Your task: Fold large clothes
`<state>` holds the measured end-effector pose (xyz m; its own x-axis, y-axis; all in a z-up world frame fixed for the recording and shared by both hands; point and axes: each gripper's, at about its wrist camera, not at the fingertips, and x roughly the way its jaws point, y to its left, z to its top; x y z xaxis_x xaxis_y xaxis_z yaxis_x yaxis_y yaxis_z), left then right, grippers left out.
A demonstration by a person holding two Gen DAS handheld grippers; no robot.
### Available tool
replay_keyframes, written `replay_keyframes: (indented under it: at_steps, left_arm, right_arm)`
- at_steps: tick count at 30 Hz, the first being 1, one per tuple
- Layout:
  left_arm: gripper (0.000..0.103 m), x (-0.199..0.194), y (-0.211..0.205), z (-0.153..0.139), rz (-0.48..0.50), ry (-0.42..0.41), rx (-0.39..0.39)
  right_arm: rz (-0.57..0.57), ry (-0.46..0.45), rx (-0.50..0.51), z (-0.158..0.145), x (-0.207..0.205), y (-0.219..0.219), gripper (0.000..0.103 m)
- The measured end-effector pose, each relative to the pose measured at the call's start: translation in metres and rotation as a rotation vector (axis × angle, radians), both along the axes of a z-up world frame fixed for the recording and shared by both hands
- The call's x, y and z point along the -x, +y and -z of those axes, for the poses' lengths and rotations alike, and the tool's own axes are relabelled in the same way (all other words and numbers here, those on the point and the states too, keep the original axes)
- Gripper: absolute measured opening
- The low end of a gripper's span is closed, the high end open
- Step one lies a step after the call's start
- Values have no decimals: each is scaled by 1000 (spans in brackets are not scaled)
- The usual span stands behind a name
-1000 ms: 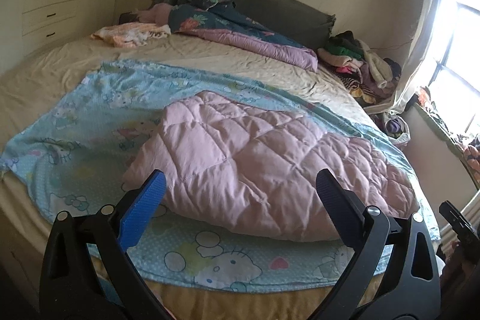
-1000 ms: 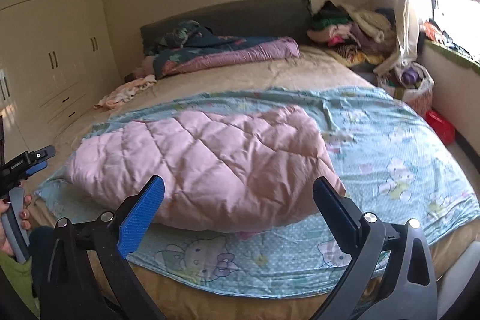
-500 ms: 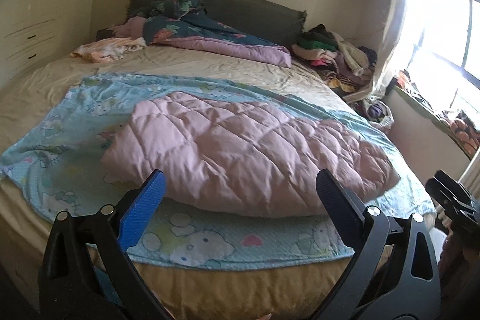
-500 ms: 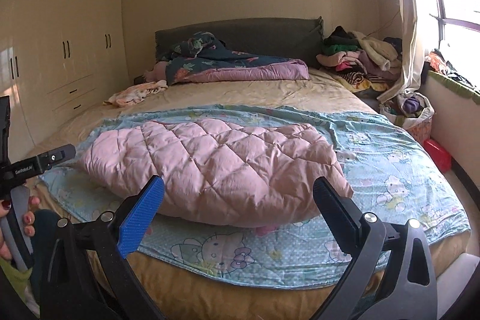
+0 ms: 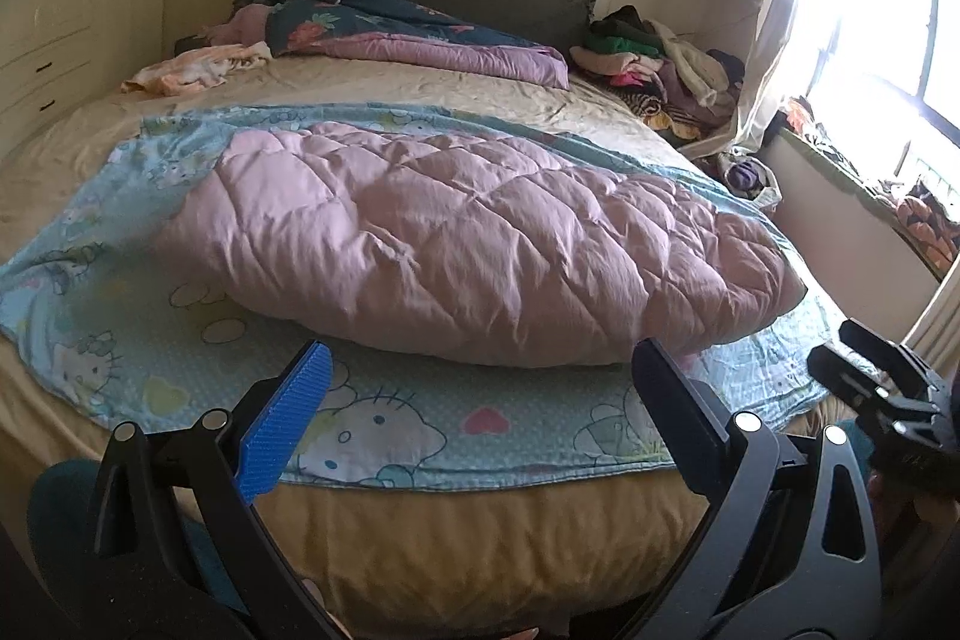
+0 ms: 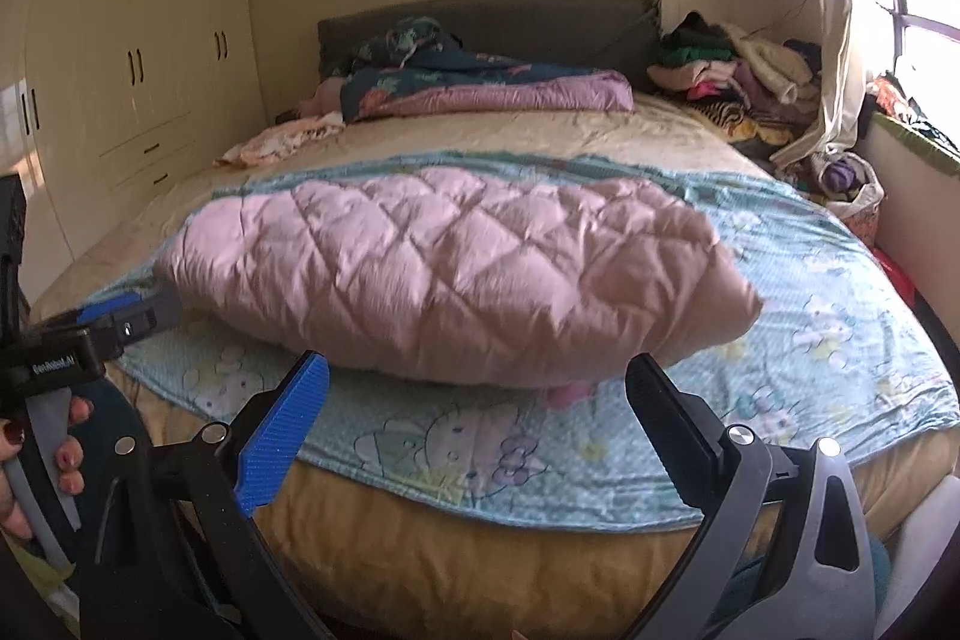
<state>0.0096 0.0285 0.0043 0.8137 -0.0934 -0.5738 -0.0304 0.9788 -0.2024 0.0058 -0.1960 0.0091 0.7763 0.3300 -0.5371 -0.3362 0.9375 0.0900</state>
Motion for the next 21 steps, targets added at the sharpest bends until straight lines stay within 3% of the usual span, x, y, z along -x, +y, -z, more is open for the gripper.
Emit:
replay_keyframes:
  at_steps: [21]
  left_arm:
    - [94,-2,0,2,3,19,-4]
  right_arm:
    - [-23,7,0,2,2,5,99]
